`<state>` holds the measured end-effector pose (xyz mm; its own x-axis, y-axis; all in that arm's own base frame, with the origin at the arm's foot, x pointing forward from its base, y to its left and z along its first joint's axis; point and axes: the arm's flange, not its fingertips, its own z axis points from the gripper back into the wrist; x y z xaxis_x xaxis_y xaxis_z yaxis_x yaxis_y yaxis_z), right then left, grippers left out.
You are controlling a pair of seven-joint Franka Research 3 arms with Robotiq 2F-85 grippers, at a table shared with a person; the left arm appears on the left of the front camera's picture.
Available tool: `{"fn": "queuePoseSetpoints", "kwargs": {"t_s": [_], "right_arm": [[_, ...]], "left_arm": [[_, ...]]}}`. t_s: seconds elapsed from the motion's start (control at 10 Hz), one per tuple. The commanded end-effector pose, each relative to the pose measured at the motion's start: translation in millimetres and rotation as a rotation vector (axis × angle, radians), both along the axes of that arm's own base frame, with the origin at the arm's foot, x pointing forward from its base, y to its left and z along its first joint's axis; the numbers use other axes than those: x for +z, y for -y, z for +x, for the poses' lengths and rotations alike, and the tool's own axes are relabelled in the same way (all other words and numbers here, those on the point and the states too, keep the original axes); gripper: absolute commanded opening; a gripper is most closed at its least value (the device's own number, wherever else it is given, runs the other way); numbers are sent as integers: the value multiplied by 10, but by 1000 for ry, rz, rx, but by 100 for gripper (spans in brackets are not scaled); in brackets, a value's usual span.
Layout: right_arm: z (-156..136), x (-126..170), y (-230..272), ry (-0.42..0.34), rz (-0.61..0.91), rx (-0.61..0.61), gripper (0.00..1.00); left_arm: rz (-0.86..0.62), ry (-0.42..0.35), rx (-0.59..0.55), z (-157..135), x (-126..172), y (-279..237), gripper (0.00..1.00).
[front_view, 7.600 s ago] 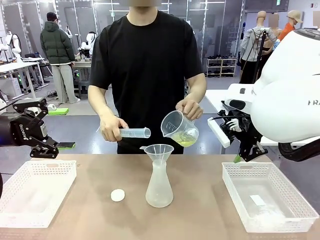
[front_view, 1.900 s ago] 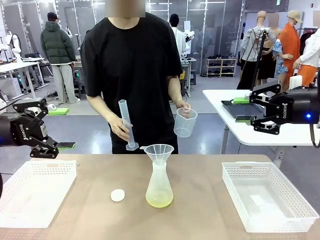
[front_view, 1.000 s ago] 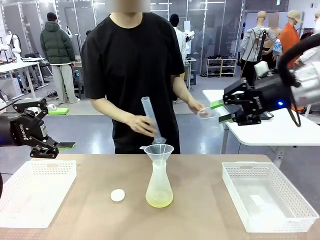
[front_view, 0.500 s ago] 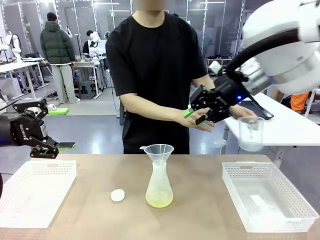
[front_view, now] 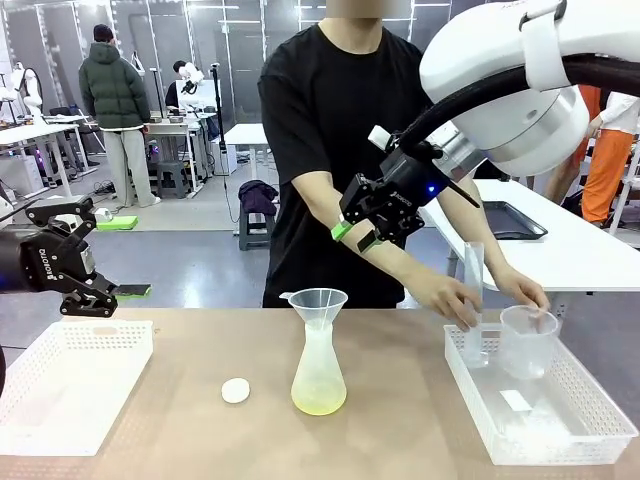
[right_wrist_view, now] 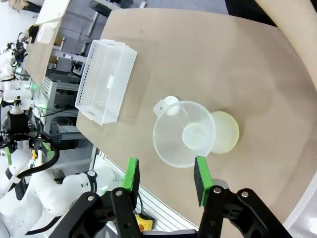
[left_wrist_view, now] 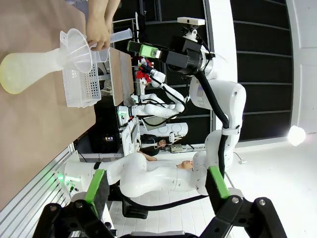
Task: Prepare the solutions needed for the experiment.
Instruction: Once the solution is in the Big flask , pick up the Plastic Funnel and place it back into the right Organizing basket.
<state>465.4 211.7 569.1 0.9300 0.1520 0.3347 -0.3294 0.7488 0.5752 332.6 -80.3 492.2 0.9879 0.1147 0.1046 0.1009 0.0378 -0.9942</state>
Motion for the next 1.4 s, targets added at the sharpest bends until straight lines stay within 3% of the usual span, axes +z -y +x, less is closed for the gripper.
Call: {"fn": "queuePoseSetpoints", "kwargs": {"t_s": [0.0, 0.6, 0.8, 1.3], "right_arm": [[4, -19, -8, 0, -2, -2, 57], [-3, -2, 1, -3, 4, 3, 57], [54, -20, -92, 15, -167, 77, 57], [281, -311, -447, -39, -267, 190, 57]], "left_arm": [[-11, 1, -6, -7, 12, 6, 100], [-11, 1, -6, -7, 12, 6, 100], [-11, 1, -6, -7, 12, 6, 100], [-11, 1, -6, -7, 12, 6, 100]]}}
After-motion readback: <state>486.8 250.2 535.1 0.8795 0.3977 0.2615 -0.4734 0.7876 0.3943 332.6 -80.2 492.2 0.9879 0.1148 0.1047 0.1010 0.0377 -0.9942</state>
